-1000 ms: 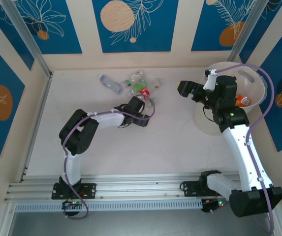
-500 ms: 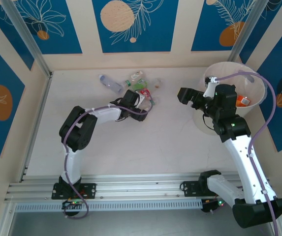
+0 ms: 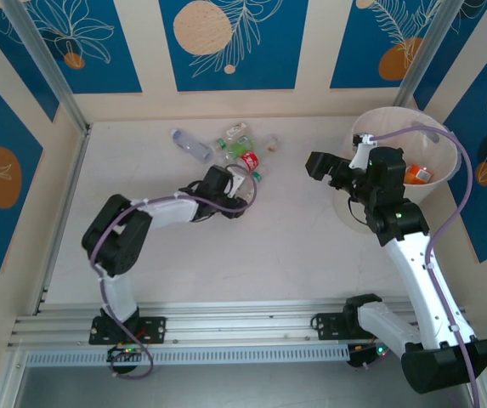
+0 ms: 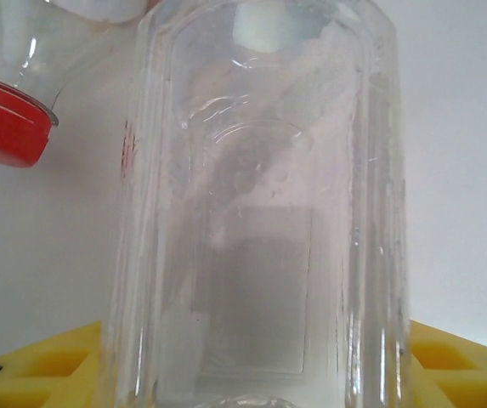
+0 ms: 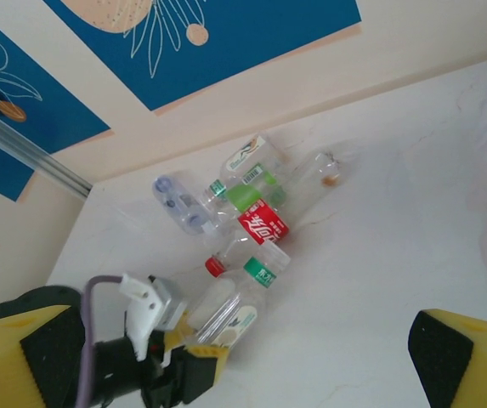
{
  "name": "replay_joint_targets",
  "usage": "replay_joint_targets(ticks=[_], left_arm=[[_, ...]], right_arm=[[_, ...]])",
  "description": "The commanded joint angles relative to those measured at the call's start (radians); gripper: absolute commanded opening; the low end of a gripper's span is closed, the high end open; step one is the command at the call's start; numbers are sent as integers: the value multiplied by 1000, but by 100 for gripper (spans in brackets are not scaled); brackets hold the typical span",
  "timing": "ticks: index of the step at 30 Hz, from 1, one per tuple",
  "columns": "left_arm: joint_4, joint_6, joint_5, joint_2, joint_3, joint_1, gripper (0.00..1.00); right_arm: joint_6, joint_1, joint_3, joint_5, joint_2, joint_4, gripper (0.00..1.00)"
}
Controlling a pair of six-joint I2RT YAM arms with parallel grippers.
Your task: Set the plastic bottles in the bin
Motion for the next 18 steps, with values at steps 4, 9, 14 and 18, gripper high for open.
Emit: replay_joint_targets(ticks=[4,9,14,18], left_arm=[[189,-147,293,-179,-87,-20,40],[366,-275,518,-243,-114,-20,38],[448,-320,575,-314,-165,-53,36],[452,-319,557,-376,-219,-83,36]], right_arm=[[151,14,-66,-106,6,84,100],[278,27,-63,-143,23,58,100],[355,36,-107,-293,52,157,100],[422,70,-143,-315,84,253,100]])
